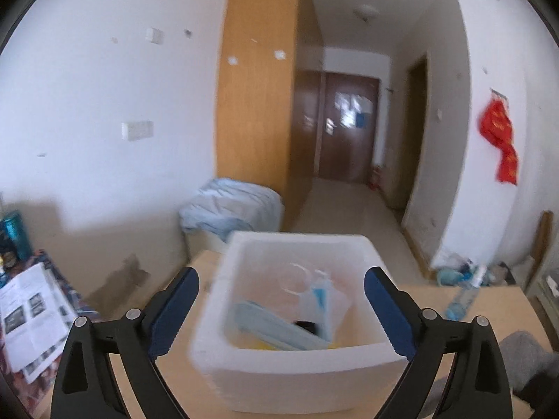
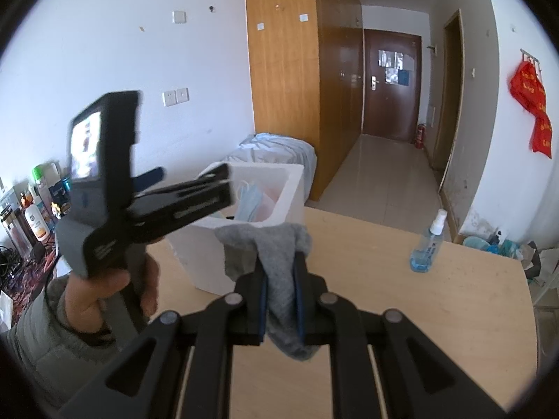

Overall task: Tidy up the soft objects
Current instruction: 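Lower the grey sock into the foam box with the right gripper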

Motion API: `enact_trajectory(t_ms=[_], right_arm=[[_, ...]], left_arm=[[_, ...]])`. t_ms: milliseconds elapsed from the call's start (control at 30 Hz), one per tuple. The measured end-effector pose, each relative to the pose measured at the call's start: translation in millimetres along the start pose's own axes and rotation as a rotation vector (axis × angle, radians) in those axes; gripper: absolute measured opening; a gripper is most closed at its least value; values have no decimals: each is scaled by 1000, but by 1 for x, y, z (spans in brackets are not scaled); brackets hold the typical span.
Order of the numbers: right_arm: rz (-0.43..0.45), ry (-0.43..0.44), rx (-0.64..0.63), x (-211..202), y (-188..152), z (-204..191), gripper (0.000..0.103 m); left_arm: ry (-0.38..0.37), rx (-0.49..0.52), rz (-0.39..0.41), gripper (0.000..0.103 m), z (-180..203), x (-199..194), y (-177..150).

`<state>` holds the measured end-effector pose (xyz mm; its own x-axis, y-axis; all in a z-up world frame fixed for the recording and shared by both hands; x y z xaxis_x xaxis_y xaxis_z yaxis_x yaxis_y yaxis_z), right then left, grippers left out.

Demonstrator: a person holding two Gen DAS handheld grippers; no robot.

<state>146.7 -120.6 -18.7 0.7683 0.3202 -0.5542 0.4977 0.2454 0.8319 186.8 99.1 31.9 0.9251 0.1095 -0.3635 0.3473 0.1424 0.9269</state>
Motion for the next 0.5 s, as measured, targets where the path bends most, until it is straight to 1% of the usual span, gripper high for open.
enact_trajectory(t_ms=[67, 133, 233, 400, 500], right_arm=[[3, -4, -6, 1, 1, -2, 16], [5, -5, -10, 2, 3, -3, 16], [18, -2, -32, 5, 8, -11, 16], [24, 14, -60, 12, 19, -24, 16], [35, 18, -72, 16, 26, -30, 16]], left_arm=[[5, -17, 19, 96, -12, -14, 0], [44, -10, 22, 99, -20, -27, -1], [63, -25, 30, 100, -32, -44, -8], [68, -19, 39, 102, -43, -61, -12], [76, -41, 42, 103, -53, -71, -16]])
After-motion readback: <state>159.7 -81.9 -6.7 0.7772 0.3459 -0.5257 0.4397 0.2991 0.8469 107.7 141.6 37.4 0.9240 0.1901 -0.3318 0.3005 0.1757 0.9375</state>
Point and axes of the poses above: each gripper's, at about its wrist camera, not at the fingertips, and x roughly the way its jaws point, z to its right, y to its top, the point moved 1 cm from there along x, roughly the way its jaws point, and after that the axes turned 5 degrees about -y, right-handed, at the moved point
